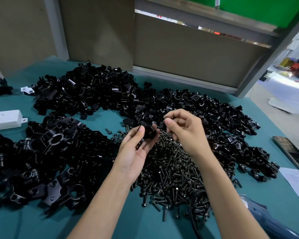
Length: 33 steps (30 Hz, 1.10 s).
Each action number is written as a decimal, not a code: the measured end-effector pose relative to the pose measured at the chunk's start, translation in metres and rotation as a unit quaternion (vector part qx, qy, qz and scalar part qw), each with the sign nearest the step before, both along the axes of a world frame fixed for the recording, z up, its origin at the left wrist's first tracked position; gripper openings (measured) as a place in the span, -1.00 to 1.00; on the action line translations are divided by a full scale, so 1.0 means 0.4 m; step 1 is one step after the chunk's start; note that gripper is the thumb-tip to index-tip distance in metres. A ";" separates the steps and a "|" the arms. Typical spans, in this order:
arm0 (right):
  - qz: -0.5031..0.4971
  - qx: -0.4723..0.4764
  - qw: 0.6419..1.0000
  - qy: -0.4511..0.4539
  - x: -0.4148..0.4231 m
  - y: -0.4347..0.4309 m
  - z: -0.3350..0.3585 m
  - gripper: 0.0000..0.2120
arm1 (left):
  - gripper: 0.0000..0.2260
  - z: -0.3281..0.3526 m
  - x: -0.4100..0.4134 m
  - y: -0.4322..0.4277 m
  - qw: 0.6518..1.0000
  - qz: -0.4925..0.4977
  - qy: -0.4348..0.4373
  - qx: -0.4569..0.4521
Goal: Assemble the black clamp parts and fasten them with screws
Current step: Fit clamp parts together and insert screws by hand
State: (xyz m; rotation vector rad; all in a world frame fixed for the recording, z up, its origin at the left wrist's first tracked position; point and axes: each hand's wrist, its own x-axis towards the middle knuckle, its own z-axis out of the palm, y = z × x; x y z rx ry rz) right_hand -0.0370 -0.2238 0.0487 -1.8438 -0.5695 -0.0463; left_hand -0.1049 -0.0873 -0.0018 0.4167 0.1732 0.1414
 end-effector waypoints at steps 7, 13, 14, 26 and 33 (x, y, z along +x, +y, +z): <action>0.013 0.082 0.996 0.040 -0.038 0.015 -0.042 -0.85 | -0.62 -0.003 0.002 0.001 1.000 0.000 0.006 0.019; 0.028 0.097 0.994 0.046 -0.042 0.015 -0.057 -0.83 | -0.53 -0.007 0.002 0.002 1.000 -0.001 0.008 0.023; 0.028 0.093 0.994 0.048 -0.042 0.017 -0.060 -0.82 | -0.56 -0.007 0.002 0.002 1.000 -0.003 0.006 0.025; -0.040 0.115 0.993 0.004 -0.046 0.032 -0.075 -0.82 | -0.54 -0.005 -0.001 0.000 1.000 -0.013 -0.004 0.019; -0.073 0.095 0.993 -0.009 -0.047 0.034 -0.085 -0.87 | -0.64 -0.012 0.002 -0.001 1.000 -0.019 -0.003 0.021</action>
